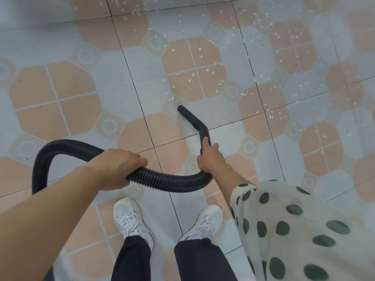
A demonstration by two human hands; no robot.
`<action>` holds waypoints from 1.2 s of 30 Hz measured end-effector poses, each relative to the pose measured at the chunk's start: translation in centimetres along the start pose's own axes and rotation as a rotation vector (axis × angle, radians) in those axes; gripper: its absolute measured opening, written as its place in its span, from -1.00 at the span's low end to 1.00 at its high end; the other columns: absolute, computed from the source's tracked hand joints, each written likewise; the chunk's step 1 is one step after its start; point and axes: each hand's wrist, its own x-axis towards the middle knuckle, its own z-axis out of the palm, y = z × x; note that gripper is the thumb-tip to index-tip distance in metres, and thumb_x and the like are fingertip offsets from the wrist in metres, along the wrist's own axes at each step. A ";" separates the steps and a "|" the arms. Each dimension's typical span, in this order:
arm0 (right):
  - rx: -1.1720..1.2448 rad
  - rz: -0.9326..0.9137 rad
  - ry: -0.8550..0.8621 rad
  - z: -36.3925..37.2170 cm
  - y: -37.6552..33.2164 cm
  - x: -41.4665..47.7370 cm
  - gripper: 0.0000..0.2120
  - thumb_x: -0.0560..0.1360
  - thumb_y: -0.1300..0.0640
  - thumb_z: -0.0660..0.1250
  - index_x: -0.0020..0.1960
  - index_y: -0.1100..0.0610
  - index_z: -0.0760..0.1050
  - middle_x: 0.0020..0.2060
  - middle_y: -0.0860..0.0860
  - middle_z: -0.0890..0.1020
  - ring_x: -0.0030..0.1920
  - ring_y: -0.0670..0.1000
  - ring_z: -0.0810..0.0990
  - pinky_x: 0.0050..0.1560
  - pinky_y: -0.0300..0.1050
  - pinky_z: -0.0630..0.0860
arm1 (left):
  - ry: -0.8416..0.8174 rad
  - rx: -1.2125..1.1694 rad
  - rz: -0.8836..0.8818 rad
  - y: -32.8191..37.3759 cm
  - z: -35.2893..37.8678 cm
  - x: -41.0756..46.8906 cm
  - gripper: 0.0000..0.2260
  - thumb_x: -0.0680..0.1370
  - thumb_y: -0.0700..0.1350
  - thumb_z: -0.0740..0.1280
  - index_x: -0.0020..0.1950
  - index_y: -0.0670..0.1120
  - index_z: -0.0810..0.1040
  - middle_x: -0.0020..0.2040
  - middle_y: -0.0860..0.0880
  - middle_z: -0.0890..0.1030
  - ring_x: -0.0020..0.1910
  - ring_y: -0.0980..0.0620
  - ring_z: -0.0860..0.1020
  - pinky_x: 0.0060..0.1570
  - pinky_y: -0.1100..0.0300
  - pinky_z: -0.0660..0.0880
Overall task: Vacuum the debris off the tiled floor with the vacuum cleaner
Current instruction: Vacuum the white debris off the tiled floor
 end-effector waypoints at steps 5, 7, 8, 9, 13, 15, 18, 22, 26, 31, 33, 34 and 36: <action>-0.007 -0.015 0.062 -1.1 -2.3 1.3 -0.26 0.58 0.20 0.22 0.60 0.09 -0.16 0.37 0.23 0.21 -0.09 0.15 0.42 -0.11 -0.04 0.38 | 0.054 -0.003 -0.039 -1.6 0.0 -0.2 -0.77 0.48 -0.12 0.25 -0.08 0.13 0.22 -0.14 0.14 0.44 -0.17 0.08 0.45 -0.22 0.22 0.32; -0.018 -0.029 0.059 -1.1 -3.3 1.5 -0.26 0.58 0.20 0.22 0.60 0.08 -0.16 0.38 0.24 0.20 -0.02 0.18 0.48 -0.10 -0.04 0.39 | 0.059 -0.001 -0.049 -2.4 0.0 -0.4 -0.77 0.48 -0.12 0.25 -0.09 0.13 0.21 -0.16 0.14 0.42 -0.18 0.09 0.43 -0.23 0.22 0.30; -0.025 -0.035 0.054 -0.9 -3.7 1.5 -0.26 0.59 0.20 0.22 0.60 0.08 -0.17 0.38 0.24 0.20 -0.02 0.18 0.48 -0.10 -0.04 0.39 | 0.060 0.001 -0.052 -2.7 0.0 -0.5 -0.77 0.47 -0.12 0.25 -0.09 0.13 0.21 -0.16 0.14 0.42 -0.18 0.09 0.43 -0.23 0.22 0.30; -0.029 -0.041 0.050 -0.8 -4.1 1.5 -0.26 0.59 0.20 0.22 0.60 0.08 -0.17 0.39 0.24 0.20 -0.03 0.17 0.48 -0.10 -0.04 0.40 | 0.058 0.003 -0.054 -3.0 0.1 -0.8 -0.77 0.47 -0.12 0.26 -0.09 0.13 0.21 -0.16 0.14 0.43 -0.18 0.09 0.43 -0.23 0.22 0.31; -0.025 -0.039 0.058 -0.6 -5.6 1.6 -0.25 0.59 0.21 0.22 0.60 0.07 -0.17 0.38 0.24 0.21 -0.02 0.17 0.49 -0.11 -0.05 0.39 | 0.053 0.005 -0.061 -4.5 0.2 -1.5 -0.77 0.48 -0.11 0.26 -0.08 0.13 0.21 -0.15 0.14 0.44 -0.18 0.08 0.44 -0.23 0.22 0.32; -0.013 -0.028 0.075 -0.8 -6.3 2.1 -0.25 0.58 0.22 0.23 0.60 0.06 -0.16 0.36 0.23 0.22 -0.06 0.16 0.46 -0.11 -0.03 0.40 | 0.062 0.001 -0.060 -5.3 0.2 -1.4 -0.76 0.47 -0.11 0.26 -0.07 0.13 0.21 -0.15 0.14 0.43 -0.18 0.08 0.45 -0.24 0.21 0.31; 0.007 0.002 0.106 -1.5 -7.1 2.8 -0.23 0.57 0.23 0.24 0.60 0.07 -0.16 0.36 0.23 0.21 0.05 0.21 0.51 -0.08 -0.01 0.44 | 0.079 -0.014 -0.068 -6.4 0.0 -1.0 -0.76 0.47 -0.11 0.26 -0.06 0.13 0.22 -0.18 0.14 0.41 -0.19 0.07 0.45 -0.25 0.20 0.31; 0.028 0.046 0.129 -2.4 -7.9 3.3 -0.23 0.58 0.21 0.24 0.61 0.08 -0.18 0.37 0.22 0.21 0.15 0.23 0.51 -0.05 -0.02 0.41 | 0.096 -0.010 -0.069 -7.7 -0.5 -0.6 -0.80 0.47 -0.11 0.26 -0.02 0.11 0.29 -0.15 0.13 0.44 -0.17 0.06 0.47 -0.28 0.21 0.30; 0.035 0.052 0.120 -2.4 -8.3 3.2 -0.23 0.58 0.21 0.23 0.60 0.09 -0.18 0.37 0.23 0.21 0.14 0.23 0.52 -0.06 -0.03 0.41 | 0.082 -0.001 -0.058 -8.3 -0.8 -0.6 -0.78 0.47 -0.11 0.26 -0.05 0.13 0.24 -0.17 0.14 0.41 -0.21 0.08 0.43 -0.39 0.26 0.18; 0.087 0.067 0.108 -2.5 -8.5 3.1 -0.24 0.57 0.23 0.22 0.60 0.06 -0.17 0.36 0.22 0.21 0.07 0.21 0.54 -0.08 -0.02 0.45 | 0.069 -0.007 -0.060 -8.9 -2.1 -0.7 -0.79 0.47 -0.13 0.26 -0.04 0.13 0.27 -0.16 0.14 0.43 -0.19 0.08 0.45 -0.34 0.23 0.23; 0.105 0.093 0.119 -2.8 -8.1 3.1 -0.23 0.56 0.25 0.23 0.60 0.06 -0.15 0.35 0.21 0.22 0.05 0.21 0.54 -0.10 -0.03 0.44 | 0.057 -0.003 -0.061 -8.7 -2.5 -0.4 -0.80 0.48 -0.13 0.25 -0.02 0.12 0.29 -0.15 0.13 0.45 -0.19 0.09 0.46 -0.39 0.27 0.19; 0.109 0.104 0.124 -3.0 -7.9 3.1 -0.23 0.55 0.26 0.23 0.60 0.07 -0.15 0.35 0.21 0.22 0.06 0.22 0.54 -0.11 -0.03 0.43 | 0.048 -0.002 -0.063 -8.6 -2.7 -0.2 -0.80 0.48 -0.12 0.25 -0.02 0.12 0.29 -0.14 0.13 0.45 -0.19 0.09 0.45 -0.40 0.28 0.18; 0.111 0.128 0.135 -3.7 -7.2 3.5 -0.23 0.55 0.25 0.23 0.60 0.09 -0.15 0.35 0.22 0.21 0.07 0.23 0.54 -0.11 -0.03 0.43 | 0.039 0.005 -0.064 -8.1 -3.2 0.7 -0.81 0.48 -0.11 0.25 -0.01 0.11 0.30 -0.13 0.13 0.46 -0.18 0.08 0.46 -0.36 0.24 0.23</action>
